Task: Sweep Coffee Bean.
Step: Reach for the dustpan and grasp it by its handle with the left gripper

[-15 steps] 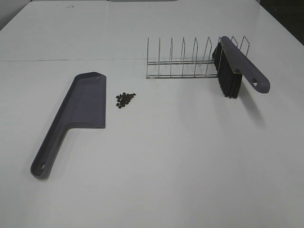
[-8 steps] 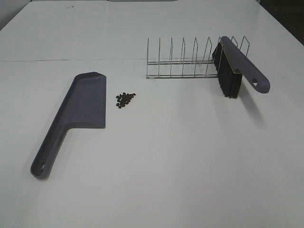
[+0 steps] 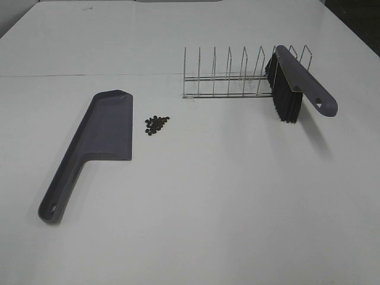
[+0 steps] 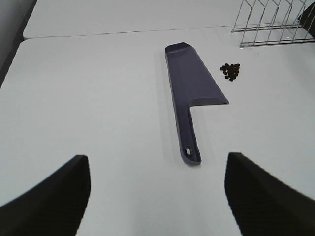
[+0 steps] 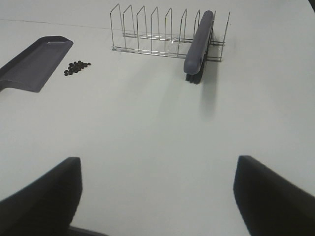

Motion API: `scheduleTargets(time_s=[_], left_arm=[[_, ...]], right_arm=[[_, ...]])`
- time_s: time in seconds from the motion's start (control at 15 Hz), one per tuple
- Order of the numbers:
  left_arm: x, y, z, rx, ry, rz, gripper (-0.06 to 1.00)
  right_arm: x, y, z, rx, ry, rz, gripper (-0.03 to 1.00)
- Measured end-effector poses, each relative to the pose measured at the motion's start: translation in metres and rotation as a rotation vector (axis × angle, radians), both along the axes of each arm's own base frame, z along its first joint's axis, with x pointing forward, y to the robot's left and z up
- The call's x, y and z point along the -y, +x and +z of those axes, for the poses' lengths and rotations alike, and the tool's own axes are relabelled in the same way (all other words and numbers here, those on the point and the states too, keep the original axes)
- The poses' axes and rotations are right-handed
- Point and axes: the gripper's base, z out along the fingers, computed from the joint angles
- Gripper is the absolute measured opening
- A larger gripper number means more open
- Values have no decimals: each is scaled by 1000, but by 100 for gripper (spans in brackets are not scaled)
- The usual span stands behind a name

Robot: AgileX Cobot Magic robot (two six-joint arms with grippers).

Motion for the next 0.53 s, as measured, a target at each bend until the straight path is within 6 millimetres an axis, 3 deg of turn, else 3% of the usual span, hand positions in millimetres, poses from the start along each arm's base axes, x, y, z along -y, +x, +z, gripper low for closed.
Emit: scheduleTargets(time_s=[0.2, 0.53], left_arm=[[0, 23, 9, -41, -19, 19, 69], [7, 106, 13, -227, -133, 43, 69]], right_arm=[[0, 0, 0, 0, 0, 0, 71], [0, 0, 0, 0, 0, 0, 71]])
